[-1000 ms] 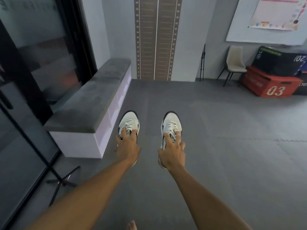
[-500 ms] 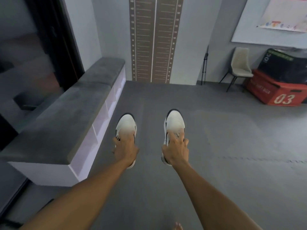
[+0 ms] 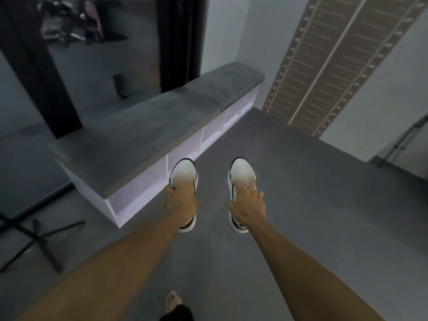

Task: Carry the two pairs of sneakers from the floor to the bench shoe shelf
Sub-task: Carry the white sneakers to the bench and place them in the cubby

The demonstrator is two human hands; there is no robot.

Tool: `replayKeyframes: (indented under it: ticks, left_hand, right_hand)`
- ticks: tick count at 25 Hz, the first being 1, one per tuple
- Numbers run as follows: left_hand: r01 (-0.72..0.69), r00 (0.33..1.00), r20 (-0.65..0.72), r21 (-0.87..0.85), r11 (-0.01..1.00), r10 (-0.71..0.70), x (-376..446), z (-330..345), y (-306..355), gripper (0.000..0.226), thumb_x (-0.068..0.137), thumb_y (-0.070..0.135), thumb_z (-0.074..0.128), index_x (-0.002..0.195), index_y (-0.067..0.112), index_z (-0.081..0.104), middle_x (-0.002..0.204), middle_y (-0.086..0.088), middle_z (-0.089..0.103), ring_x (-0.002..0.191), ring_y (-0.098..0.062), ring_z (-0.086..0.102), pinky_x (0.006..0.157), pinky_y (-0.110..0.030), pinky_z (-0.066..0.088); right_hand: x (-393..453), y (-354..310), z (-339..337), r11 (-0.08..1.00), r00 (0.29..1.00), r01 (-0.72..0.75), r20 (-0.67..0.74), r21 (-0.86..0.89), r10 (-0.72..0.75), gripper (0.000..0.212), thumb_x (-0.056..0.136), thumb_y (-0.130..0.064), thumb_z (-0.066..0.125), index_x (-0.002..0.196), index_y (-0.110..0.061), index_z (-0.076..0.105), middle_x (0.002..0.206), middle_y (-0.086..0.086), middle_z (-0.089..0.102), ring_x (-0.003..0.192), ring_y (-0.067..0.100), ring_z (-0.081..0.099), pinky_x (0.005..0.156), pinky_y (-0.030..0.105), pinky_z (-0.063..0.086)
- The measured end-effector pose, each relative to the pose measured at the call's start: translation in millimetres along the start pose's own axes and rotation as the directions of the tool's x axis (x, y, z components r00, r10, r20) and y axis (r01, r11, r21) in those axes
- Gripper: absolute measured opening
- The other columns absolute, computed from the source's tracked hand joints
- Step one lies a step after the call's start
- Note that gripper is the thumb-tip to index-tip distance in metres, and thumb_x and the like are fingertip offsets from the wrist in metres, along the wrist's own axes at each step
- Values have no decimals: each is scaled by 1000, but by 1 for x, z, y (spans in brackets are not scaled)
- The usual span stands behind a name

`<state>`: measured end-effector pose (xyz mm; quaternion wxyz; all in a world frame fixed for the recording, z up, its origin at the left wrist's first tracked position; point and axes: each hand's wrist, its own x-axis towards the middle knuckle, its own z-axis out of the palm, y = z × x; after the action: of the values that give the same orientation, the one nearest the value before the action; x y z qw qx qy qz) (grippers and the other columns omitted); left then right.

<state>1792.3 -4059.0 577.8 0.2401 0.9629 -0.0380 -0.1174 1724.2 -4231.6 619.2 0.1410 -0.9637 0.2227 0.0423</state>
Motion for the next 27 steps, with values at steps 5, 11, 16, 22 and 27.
replayKeyframes:
  ticks: [5,11,16,22,27]
  left_hand:
    - [186,983,8,-65,980,-186,80,29,-33,54,81,17,71,127,32,47,149,-10,27,118,-42,37,88,-56,54]
    - [398,917,52,-83,914,-395,144,30,-56,54,80,26,75,127,32,49,148,-8,28,125,-42,35,93,-56,50]
    - [534,845,39,-96,840,-533,206,44,-68,58,80,24,75,131,31,47,148,-8,27,127,-42,33,95,-57,48]
    - [710,683,-43,-196,676,-729,278,131,-97,57,86,30,74,136,34,47,158,-7,24,134,-41,34,103,-55,45]
    - [753,617,-88,-222,619,-782,326,241,-170,59,85,30,72,137,35,44,160,-7,19,134,-41,32,101,-58,45]
  right_hand:
    - [102,-27,37,987,971,140,205,-76,-122,60,85,-22,63,139,-39,43,159,4,17,122,41,40,87,50,52]
    - [201,-68,81,932,881,342,388,-125,-271,59,85,-25,64,138,-41,44,160,3,18,123,42,41,90,48,51]
    - [290,-113,126,847,759,528,482,-61,-438,59,83,-28,65,138,-39,46,161,5,20,125,44,41,93,50,49]
    - [375,-124,236,726,603,687,543,18,-585,62,86,-31,66,142,-40,41,163,5,16,127,40,38,92,52,51]
    - [410,-116,372,652,555,758,513,11,-654,66,89,-31,66,148,-38,37,165,8,14,129,41,37,93,53,52]
